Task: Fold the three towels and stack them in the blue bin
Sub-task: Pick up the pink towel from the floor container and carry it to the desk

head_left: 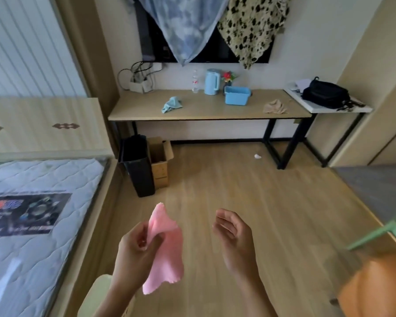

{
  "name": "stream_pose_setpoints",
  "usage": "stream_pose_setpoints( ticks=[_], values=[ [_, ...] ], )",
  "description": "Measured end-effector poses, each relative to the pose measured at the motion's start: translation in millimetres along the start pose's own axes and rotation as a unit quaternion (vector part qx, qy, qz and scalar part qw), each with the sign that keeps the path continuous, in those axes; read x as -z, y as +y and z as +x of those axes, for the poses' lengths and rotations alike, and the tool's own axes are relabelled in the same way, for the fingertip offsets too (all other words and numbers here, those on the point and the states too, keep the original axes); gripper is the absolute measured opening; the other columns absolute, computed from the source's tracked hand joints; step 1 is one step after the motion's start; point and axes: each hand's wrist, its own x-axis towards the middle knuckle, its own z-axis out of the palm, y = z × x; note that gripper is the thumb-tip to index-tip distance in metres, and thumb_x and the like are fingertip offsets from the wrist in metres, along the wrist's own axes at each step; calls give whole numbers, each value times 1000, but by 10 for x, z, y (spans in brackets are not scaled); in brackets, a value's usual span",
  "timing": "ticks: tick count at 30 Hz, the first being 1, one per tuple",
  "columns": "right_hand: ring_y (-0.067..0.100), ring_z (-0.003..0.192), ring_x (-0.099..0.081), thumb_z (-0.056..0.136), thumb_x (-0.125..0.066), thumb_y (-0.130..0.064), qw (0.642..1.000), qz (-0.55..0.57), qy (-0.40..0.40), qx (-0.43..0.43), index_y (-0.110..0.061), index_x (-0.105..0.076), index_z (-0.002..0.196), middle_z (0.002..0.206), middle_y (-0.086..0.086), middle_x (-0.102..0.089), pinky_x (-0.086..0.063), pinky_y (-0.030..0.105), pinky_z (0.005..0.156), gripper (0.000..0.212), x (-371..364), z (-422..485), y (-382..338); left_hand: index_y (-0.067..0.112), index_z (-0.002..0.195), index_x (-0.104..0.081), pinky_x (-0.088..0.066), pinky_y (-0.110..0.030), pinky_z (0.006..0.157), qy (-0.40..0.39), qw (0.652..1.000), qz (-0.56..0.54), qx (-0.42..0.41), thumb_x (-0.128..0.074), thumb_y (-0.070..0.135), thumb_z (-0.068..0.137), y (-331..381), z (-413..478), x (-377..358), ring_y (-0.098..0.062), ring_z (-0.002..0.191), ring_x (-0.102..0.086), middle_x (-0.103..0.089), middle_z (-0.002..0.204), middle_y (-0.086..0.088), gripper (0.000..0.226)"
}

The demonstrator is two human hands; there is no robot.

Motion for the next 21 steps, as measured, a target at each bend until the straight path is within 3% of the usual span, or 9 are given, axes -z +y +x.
stream_pose_setpoints(
  ticks=[5,7,11,14,16,21],
  values=[
    [5,109,-67,91,-69,-8,1000,9,20,-9,-23,-68,113,113,-9,-72,-51,40,104,26,377,998,76,13,78,-63,-48,-35,60,-20,999,-1,-27,-65,32,81,426,875,-699,-31,68,-62,-65,70,-9,19],
    [5,109,-67,91,-70,-10,1000,6,13,-5,-23,-68,114,113,-10,-72,-51,40,104,27,496,1437,134,18,81,-66,-52,-36,63,-11,999,-1,-43,-70,19,86,563,1211,-1013,-22,70,-66,-69,72,-1,6],
    [4,111,-66,91,-69,-13,999,-6,-25,24,-22,-66,118,116,-11,-71,-52,39,103,29,735,2347,116,21,85,-68,-52,-30,62,15,998,-17,-60,-69,8,87,873,1809,-1594,-15,71,-66,-70,76,4,13],
    [3,111,-65,90,-66,-12,998,-15,-46,40,-23,-67,119,116,-12,-71,-53,38,102,31,919,2963,-46,18,84,-66,-51,-44,61,27,998,-34,-48,-68,20,84,1065,2206,-1908,-25,69,-63,-67,73,-3,3],
    [1,111,-65,91,-66,-13,997,-18,-53,50,-22,-66,121,116,-13,-71,-52,35,103,32,1039,3359,-127,18,85,-66,-53,-49,63,36,997,-36,-59,-65,26,81,1225,2490,-2090,-27,69,-63,-67,73,-4,8],
    [1,110,-66,92,-67,-14,998,-12,-55,41,-21,-67,119,115,-13,-72,-53,34,102,28,1183,4233,-149,20,89,-68,-57,-49,69,46,997,-27,-54,-68,10,89,1435,3232,-2489,-23,76,-68,-71,78,-1,11]
  ],
)
